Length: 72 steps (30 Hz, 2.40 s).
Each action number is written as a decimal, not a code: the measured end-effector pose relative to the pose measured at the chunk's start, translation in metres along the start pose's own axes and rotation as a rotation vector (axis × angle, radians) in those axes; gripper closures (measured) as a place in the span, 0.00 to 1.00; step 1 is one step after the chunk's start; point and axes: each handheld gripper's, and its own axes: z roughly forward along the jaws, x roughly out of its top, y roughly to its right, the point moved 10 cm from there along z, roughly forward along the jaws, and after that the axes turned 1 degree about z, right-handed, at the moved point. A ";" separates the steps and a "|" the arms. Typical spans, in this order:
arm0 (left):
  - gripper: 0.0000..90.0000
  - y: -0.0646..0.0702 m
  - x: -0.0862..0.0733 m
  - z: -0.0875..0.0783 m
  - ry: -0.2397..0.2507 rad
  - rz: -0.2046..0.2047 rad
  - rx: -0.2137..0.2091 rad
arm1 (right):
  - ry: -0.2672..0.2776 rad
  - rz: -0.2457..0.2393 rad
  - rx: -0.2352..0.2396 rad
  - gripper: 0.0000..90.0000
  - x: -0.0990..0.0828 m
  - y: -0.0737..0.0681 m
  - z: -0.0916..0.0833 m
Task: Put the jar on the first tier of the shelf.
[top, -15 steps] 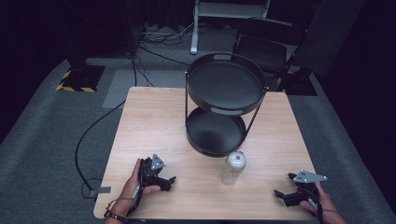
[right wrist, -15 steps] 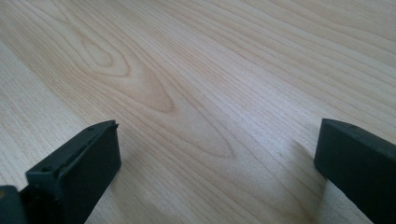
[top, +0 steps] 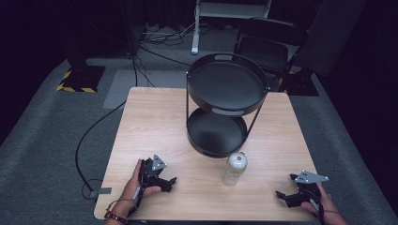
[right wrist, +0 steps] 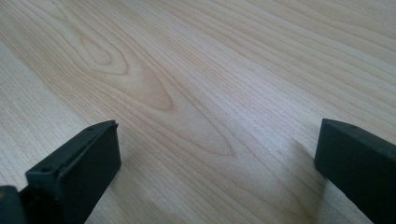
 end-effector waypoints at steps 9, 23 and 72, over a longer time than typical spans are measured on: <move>0.00 0.000 0.000 0.000 0.000 0.000 0.000 | -0.016 -0.013 -0.004 0.03 0.007 -0.005 -0.006; 0.00 0.000 0.000 0.000 0.000 -0.001 0.000 | 0.015 -0.068 0.016 0.03 0.035 -0.028 -0.012; 0.00 0.000 0.000 0.000 -0.001 -0.001 0.000 | 0.029 -0.203 0.162 0.07 0.120 -0.117 0.055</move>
